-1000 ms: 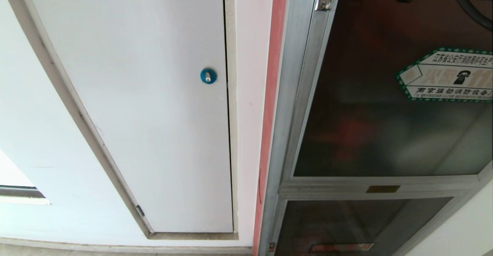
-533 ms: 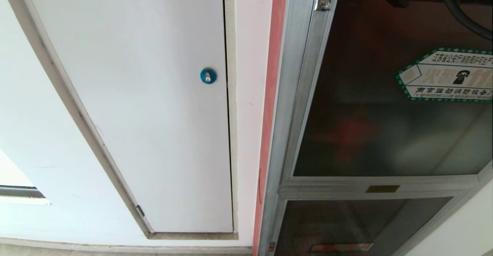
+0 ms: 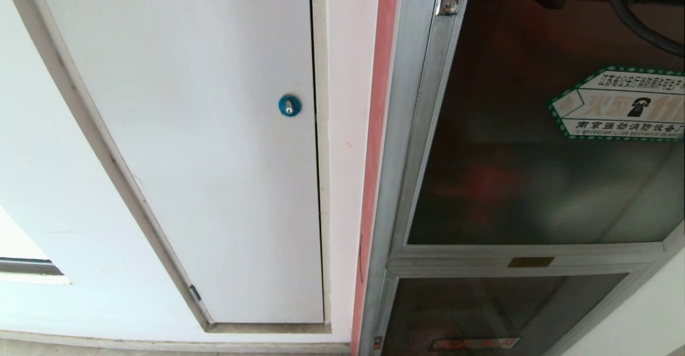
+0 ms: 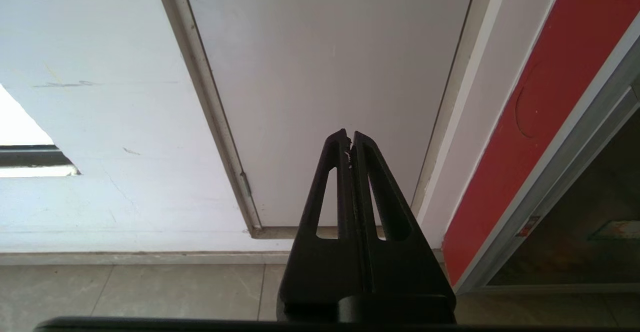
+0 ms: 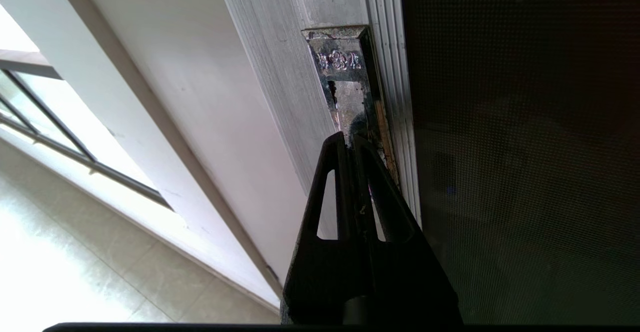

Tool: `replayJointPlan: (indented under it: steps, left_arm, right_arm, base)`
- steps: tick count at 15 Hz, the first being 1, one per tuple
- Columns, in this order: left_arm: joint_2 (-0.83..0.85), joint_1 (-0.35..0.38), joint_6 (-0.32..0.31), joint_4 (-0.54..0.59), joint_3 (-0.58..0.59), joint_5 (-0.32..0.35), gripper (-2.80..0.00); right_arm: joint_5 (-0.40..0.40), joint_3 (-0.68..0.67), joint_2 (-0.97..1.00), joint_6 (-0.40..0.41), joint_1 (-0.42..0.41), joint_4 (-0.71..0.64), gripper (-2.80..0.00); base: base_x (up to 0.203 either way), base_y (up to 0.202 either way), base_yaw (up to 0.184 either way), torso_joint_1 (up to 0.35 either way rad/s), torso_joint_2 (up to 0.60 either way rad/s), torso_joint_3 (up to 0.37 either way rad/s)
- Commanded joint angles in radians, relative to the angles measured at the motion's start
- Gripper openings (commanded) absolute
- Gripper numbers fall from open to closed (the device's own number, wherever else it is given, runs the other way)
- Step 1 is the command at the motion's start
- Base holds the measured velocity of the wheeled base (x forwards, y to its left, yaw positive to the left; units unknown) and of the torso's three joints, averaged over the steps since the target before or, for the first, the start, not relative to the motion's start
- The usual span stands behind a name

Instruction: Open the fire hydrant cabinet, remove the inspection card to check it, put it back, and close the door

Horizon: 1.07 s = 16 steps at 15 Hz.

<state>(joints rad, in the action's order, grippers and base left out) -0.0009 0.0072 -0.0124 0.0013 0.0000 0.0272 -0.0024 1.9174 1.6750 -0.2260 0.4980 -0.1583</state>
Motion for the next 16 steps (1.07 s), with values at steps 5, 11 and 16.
replayJointPlan:
  steps: [5,11,16]
  left_arm:
    - [0.001,0.0,0.0,0.0,0.0,0.0,-2.8]
    - [0.001,0.0,0.0,0.0,0.0,0.0,-2.8]
    - [0.001,0.0,0.0,0.0,0.0,0.0,-2.8]
  right_arm:
    - [-0.002,0.002,0.015,-0.001,-0.016,-0.001,-2.8]
    - [-0.002,0.012,0.03,0.0,-0.018,-0.003,-2.8]
    - [-0.002,0.017,0.032,0.0,-0.018,-0.004,-2.8]
  base:
    - [0.0,0.0,0.0,0.0,0.0,0.0]
    - [0.0,0.0,0.0,0.0,0.0,0.0]
    - [0.0,0.0,0.0,0.0,0.0,0.0]
